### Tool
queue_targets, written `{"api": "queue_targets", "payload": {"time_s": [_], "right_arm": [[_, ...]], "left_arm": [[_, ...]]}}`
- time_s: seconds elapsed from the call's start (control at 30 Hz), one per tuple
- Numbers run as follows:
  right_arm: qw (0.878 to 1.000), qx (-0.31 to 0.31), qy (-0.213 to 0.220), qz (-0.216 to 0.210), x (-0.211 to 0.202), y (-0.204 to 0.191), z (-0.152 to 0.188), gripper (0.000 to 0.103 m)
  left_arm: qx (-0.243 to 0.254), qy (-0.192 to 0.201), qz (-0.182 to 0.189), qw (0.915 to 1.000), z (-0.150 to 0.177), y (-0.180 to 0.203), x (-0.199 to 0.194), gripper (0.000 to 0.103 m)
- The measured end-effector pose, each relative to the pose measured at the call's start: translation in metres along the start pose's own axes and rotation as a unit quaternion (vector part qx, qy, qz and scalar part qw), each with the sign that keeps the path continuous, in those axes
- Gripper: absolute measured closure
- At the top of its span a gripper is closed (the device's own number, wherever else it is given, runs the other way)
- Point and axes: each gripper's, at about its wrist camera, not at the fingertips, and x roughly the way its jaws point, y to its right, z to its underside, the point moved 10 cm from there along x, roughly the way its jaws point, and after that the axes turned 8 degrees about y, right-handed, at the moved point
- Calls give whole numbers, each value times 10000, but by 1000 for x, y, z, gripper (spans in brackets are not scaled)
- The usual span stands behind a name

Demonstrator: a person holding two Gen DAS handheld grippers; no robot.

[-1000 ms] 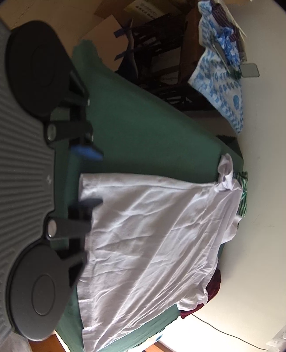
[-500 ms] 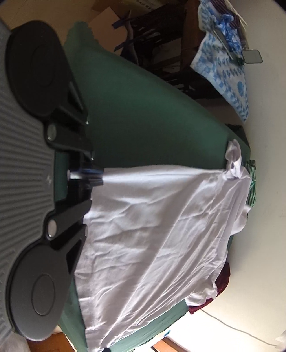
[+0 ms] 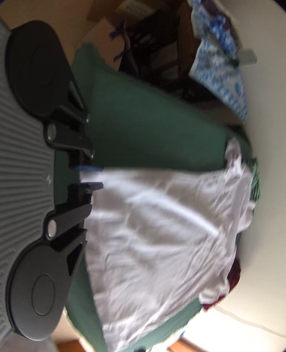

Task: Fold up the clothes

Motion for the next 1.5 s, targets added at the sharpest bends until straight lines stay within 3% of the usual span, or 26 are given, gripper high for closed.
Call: {"api": "queue_targets", "payload": {"time_s": [0.13,0.17,0.23,0.3,0.33,0.37,0.4,0.53,0.63,0.67,0.73,0.83,0.9,0.97,1.1,1.17,1.23,1.33,1.5], "right_arm": [[9991,10,-406,-137,11,-14,20,62],[9989,62,-448,-107,12,-14,24,62],[9984,205,-524,-8,14,-11,31,64],[9983,223,-524,125,14,-6,31,71],[9982,165,-537,195,14,-4,31,79],[9979,72,-553,328,14,0,31,100],[9971,-35,-538,541,13,7,30,103],[9960,27,-501,742,8,26,27,103],[9895,-409,-498,1293,3,29,24,103],[9883,-364,-475,1404,1,29,22,100],[9929,145,-314,1136,-1,22,15,90],[9953,727,-198,611,12,-3,4,90],[9952,764,-358,504,30,-19,6,90],[9939,756,-532,597,43,-23,13,91],[9893,954,-294,1066,40,-6,8,93],[9858,1117,-193,1239,40,0,1,88],[9888,1121,-106,984,50,-11,-11,88],[9936,1031,-118,436,78,-36,-30,87],[9958,717,-458,-333,153,-73,-47,87]], "left_arm": [[470,316,358,9978,-21,11,-22,54],[454,485,355,9972,-33,10,-24,41],[284,823,418,9953,-57,9,-22,33],[187,939,552,9939,-72,19,-8,18],[187,918,568,9940,-74,24,4,14],[180,892,560,9943,-75,29,16,14],[176,803,587,9949,-72,34,27,14],[263,246,798,9962,-42,50,60,16],[588,13,814,9949,-17,53,66,13],[669,20,800,9945,-16,52,65,12],[763,136,802,9938,-21,49,60,12],[725,457,872,9925,-46,50,59,9],[739,557,884,9918,-58,52,67,4],[773,458,788,9928,-57,49,80,5],[800,301,606,9945,-44,37,96,4],[943,276,558,9936,-41,36,94,4],[1093,263,503,9924,-49,39,93,4],[1094,621,457,9910,-91,49,94,1],[778,651,67,9948,-152,60,148,1]]}}
